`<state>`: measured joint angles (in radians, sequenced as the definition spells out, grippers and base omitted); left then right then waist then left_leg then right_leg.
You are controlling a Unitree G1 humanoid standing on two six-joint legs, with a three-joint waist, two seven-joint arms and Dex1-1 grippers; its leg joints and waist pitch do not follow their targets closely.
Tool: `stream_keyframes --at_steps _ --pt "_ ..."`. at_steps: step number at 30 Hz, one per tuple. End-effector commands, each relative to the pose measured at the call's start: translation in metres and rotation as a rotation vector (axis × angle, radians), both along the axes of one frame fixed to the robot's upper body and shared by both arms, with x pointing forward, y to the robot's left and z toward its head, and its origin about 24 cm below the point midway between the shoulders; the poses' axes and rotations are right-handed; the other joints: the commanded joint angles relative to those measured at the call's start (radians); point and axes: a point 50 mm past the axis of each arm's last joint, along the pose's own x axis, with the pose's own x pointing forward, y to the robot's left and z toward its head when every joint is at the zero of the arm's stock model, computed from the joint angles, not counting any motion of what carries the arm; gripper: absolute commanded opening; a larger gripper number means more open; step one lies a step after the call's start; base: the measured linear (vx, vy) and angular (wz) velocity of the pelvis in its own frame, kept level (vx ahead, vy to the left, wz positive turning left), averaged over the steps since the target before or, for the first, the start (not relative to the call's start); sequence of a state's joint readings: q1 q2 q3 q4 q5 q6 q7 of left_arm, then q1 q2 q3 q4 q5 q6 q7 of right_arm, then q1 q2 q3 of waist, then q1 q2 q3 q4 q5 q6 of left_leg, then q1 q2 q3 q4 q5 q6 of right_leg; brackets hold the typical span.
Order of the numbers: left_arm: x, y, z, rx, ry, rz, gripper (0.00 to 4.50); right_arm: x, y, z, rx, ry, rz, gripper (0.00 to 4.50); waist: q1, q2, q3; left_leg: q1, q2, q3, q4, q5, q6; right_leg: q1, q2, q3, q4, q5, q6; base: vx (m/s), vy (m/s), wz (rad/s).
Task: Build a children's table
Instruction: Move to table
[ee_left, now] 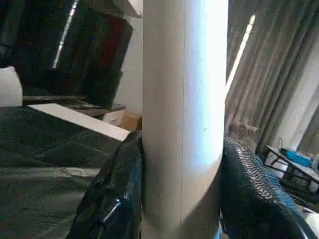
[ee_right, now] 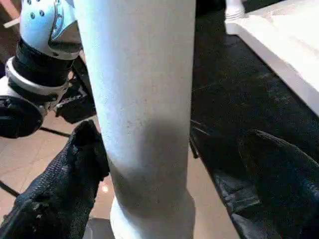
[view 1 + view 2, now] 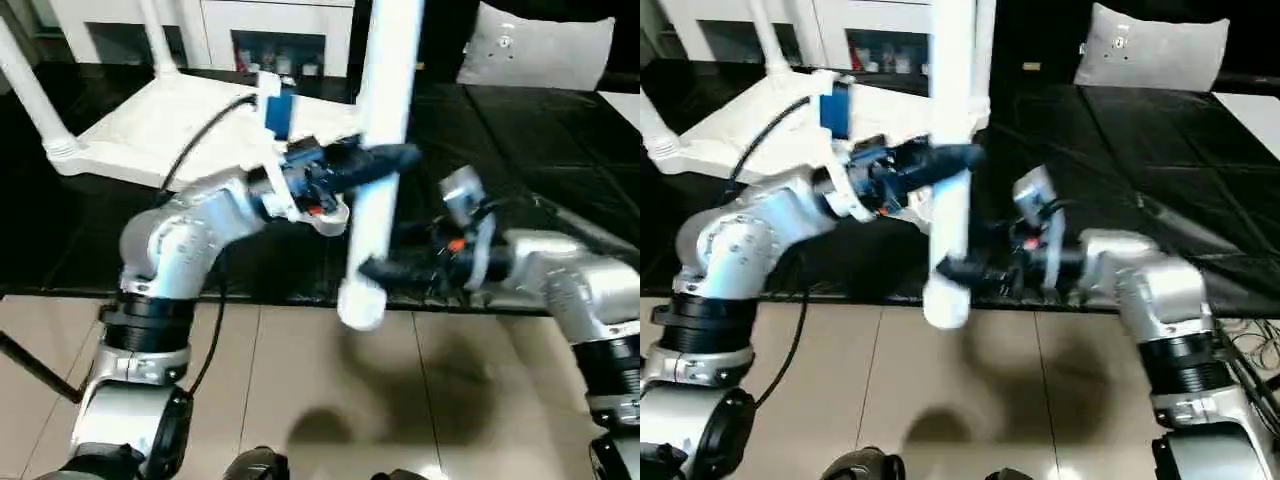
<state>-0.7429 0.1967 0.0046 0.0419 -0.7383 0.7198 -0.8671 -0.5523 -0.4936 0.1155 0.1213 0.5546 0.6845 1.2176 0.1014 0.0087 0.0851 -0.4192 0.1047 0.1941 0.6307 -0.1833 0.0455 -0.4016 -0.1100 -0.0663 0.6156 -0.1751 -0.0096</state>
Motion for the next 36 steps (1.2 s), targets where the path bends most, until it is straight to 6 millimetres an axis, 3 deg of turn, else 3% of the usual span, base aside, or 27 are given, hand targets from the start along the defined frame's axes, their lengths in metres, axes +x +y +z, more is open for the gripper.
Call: stream_keyframes --at_steps 1,10,25,26,29,30,36 --pt "-0.003 -0.002 0.004 0.008 -0.042 -0.011 1.77 0.001 0.002 0.009 0.005 -0.039 0.029 4.50 0.001 -0.011 -0.090 0.043 0.123 -0.054 -0.092 -0.224 -0.034 0.043 -0.080 0.050 -0.055 -0.170 -0.263 0.000 0.000 0.00" --pt "-0.005 -0.006 0.002 0.025 -0.065 -0.028 1.77 -0.001 0.009 0.005 0.007 -0.022 0.082 3.67 0.002 -0.011 -0.093 0.043 0.122 -0.053 -0.088 -0.189 -0.015 0.045 -0.080 0.049 -0.051 -0.133 -0.275 0.000 0.000 0.00" --pt "-0.005 -0.008 0.000 0.039 -0.075 -0.024 1.77 -0.001 0.014 0.005 0.041 0.000 0.094 2.54 0.002 -0.012 -0.093 0.044 0.123 -0.053 -0.088 -0.197 -0.026 0.043 -0.079 0.048 -0.049 -0.146 -0.270 0.000 0.000 0.00" --pt "-0.005 -0.008 0.000 0.039 -0.075 -0.023 1.77 -0.002 0.014 0.004 0.040 0.002 0.095 2.30 0.001 -0.012 -0.093 0.043 0.122 -0.053 -0.088 -0.195 -0.025 0.044 -0.078 0.048 -0.049 -0.142 -0.271 0.000 0.000 0.00" --pt "-0.005 -0.008 -0.001 0.039 -0.073 -0.019 1.77 -0.003 0.014 0.004 0.039 0.004 0.097 2.15 0.002 -0.012 -0.094 0.043 0.122 -0.053 -0.087 -0.188 -0.020 0.044 -0.079 0.048 -0.048 -0.133 -0.273 0.000 0.000 0.00" --pt "-0.005 -0.008 -0.001 0.039 -0.073 -0.018 1.77 -0.003 0.015 0.004 0.039 0.004 0.097 2.15 0.003 -0.007 -0.094 0.043 0.121 -0.054 -0.086 -0.187 -0.020 0.044 -0.079 0.048 -0.047 -0.131 -0.273 0.000 0.000 0.00" --pt "-0.002 -0.007 -0.002 0.054 -0.070 0.003 1.77 -0.003 0.016 0.002 0.037 0.007 0.091 1.91 0.002 -0.009 -0.093 0.044 0.122 -0.054 -0.088 -0.206 -0.028 0.044 -0.078 0.048 -0.049 -0.142 -0.273 0.000 0.000 0.00"
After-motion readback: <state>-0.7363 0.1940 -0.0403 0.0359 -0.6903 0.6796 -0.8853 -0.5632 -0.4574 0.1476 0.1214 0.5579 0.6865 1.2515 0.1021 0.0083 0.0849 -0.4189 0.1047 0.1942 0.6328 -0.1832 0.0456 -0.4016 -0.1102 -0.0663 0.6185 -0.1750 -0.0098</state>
